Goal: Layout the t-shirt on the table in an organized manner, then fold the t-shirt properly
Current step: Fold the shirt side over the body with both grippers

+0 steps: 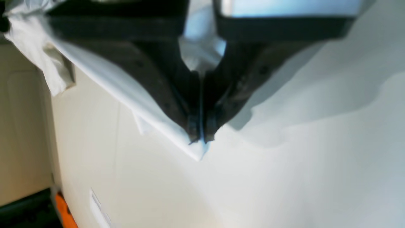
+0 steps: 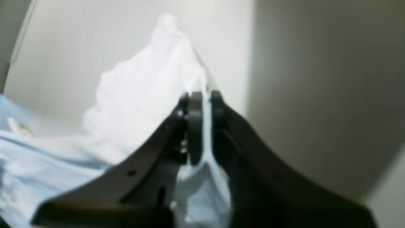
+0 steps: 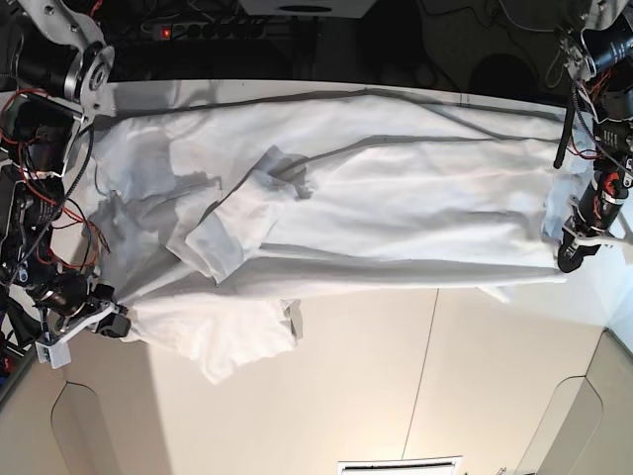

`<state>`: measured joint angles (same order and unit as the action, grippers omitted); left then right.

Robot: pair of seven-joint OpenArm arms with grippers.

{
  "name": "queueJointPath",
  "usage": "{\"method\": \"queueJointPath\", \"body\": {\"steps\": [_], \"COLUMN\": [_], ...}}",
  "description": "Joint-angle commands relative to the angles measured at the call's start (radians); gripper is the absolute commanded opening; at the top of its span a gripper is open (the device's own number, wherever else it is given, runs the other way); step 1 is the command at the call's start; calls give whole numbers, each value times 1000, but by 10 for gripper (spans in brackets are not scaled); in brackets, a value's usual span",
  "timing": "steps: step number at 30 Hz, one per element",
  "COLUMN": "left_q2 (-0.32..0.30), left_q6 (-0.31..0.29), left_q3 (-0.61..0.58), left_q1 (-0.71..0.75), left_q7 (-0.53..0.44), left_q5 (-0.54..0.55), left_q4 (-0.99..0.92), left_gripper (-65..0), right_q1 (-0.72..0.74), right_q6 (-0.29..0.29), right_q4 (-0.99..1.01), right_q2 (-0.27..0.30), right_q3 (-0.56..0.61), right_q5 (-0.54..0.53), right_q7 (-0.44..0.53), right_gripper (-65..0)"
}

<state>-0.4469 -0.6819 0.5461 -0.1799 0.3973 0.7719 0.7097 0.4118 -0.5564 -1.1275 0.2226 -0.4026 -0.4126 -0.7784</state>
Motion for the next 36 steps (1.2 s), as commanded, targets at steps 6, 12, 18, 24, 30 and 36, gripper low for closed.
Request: {"method": "queueJointPath", "body": {"steps": [6,12,18,24,30,36], "left_q2": [-30,-30,-29,-29,-22,22], "left_q6": [-16,-16,-16,-16,-16,-16], "left_q3": [4,23,132,252,269,269], "left_q1": [128,264,373,427,452,452], "left_q7": [61,219,270,320,420,445], "left_q5": [71,159,241,271,330,339], "left_q4": [294,509,574,574,574,574], "left_gripper": [-650,-650,-650,-650,-650,-650], "right_q1": [-142,-263,-349,-390,-446,-479], "right_q6": [-8,-8,-8,-7,-8,-7], "right_q4": [-253,-386,-481,-502,-502,-501], "right_q2": [16,16,17,47,55,55], "right_q3": [-1,-7,-29,-95,-167,-180], "right_q5": [-63,-97,-111,-139,-222,-228], "right_q7": [-26,-77,-113,-186,-218,-218], "right_gripper": [-650,-650,-650,-650,-650,-650]}}
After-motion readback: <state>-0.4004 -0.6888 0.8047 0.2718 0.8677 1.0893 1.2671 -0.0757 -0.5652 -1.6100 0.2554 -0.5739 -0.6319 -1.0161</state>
